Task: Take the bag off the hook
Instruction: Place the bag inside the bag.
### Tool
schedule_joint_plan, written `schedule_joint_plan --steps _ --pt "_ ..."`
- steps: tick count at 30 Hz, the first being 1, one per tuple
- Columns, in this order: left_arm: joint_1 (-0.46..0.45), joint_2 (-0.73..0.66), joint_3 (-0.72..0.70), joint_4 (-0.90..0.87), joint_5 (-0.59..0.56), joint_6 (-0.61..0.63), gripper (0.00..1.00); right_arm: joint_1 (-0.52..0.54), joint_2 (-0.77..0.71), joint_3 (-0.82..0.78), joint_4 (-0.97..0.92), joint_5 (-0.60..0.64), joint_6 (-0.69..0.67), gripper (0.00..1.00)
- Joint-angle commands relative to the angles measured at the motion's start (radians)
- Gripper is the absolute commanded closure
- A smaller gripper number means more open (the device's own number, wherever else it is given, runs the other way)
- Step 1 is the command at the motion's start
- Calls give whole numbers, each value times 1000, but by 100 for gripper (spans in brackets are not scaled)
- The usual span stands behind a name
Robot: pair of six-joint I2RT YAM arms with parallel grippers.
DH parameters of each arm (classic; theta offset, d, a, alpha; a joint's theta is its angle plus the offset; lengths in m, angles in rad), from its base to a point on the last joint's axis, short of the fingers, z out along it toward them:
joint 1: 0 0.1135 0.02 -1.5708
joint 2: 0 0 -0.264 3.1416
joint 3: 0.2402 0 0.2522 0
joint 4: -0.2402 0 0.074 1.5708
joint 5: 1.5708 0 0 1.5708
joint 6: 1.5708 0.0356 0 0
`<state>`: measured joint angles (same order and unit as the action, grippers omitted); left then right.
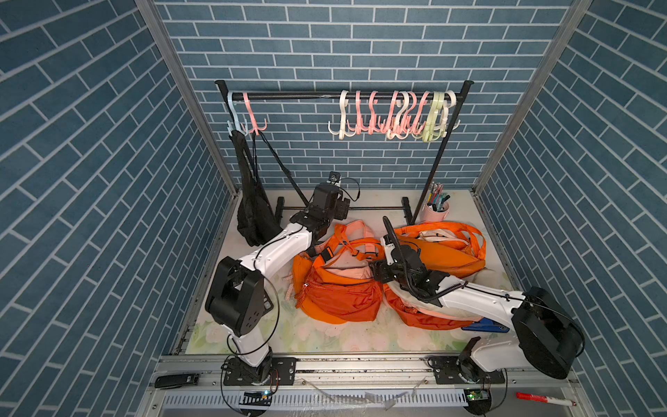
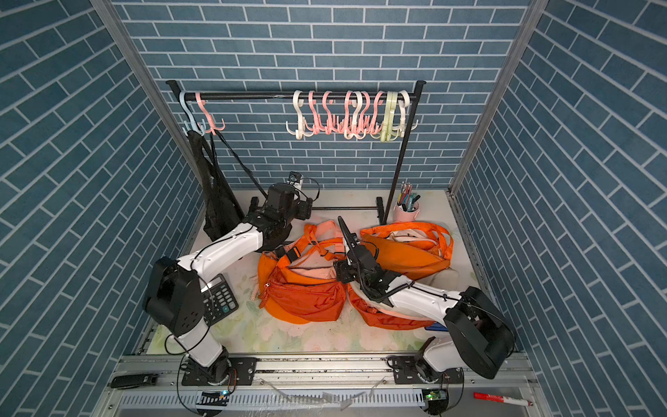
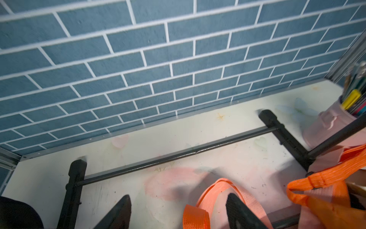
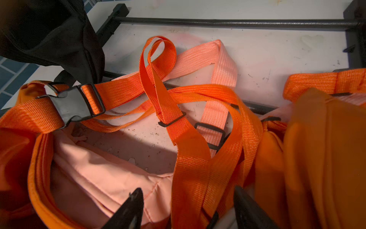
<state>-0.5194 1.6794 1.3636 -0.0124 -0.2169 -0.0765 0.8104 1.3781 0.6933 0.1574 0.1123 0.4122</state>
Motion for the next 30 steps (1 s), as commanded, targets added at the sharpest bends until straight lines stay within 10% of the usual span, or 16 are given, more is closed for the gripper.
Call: schedule_joint_plan --steps 1,30 --pt "-4 -68 -33 34 3 -12 22 -4 -51 37 -57 21 -41 28" --pt "4 -629 -160 -181 -36 142 18 -3 -15 434 -291 -148 -241 29"
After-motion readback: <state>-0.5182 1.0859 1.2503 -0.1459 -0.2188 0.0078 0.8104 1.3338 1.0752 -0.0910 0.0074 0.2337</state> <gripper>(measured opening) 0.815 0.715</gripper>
